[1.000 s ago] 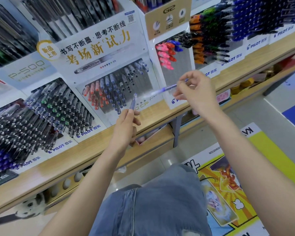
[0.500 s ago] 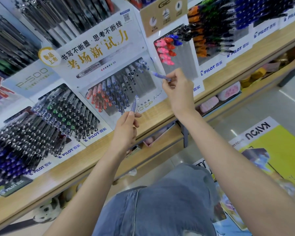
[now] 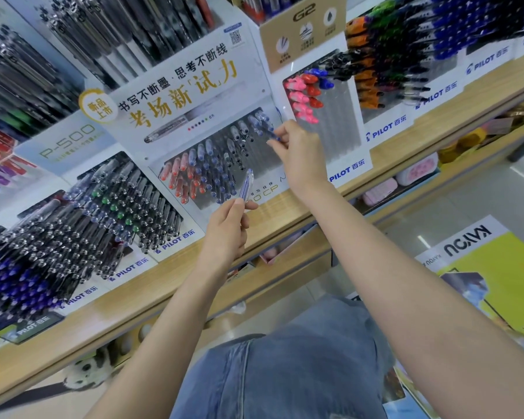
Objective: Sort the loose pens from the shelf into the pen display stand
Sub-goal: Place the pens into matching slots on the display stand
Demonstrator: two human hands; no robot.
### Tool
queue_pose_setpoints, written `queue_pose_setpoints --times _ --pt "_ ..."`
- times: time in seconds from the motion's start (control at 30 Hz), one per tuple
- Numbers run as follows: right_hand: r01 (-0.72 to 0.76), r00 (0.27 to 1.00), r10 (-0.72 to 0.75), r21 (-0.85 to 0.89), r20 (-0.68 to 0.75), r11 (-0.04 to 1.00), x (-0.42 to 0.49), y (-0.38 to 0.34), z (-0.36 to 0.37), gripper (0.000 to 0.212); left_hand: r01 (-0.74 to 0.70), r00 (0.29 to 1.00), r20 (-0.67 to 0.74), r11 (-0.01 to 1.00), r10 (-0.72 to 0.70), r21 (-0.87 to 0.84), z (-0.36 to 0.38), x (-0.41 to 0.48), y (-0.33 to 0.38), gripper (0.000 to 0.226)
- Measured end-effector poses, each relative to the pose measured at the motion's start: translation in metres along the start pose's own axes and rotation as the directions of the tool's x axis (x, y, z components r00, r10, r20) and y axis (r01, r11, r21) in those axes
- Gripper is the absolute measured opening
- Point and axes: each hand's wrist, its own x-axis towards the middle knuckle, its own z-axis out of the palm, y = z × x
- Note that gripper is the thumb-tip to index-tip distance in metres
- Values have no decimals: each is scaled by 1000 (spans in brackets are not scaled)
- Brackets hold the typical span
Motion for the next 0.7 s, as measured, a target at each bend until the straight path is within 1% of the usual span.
queue_pose_setpoints --times 0.17,0.27,0.4,0.6,0.7 --pt "-54 999 54 23 -4 998 4 -3 2 20 -1 1000 -13 1000 1 -1 -3 0 2 30" --pt "-23 999 22 39 23 999 2 -2 -1 22 4 1000 -9 1000 -4 7 -3 -1 1 30" --pt "37 999 -37 7 27 999 1 1 -5 23 13 1000 -11 1000 -13 3 0 -4 -1 30" --pt "52 999 -52 -36 16 998 3 2 -7 23 25 1000 -17 999 -26 -43 3 -4 2 30" --pt "56 998 -53 -63 35 996 4 0 -7 22 13 1000 -18 999 -14 -48 3 -4 6 31"
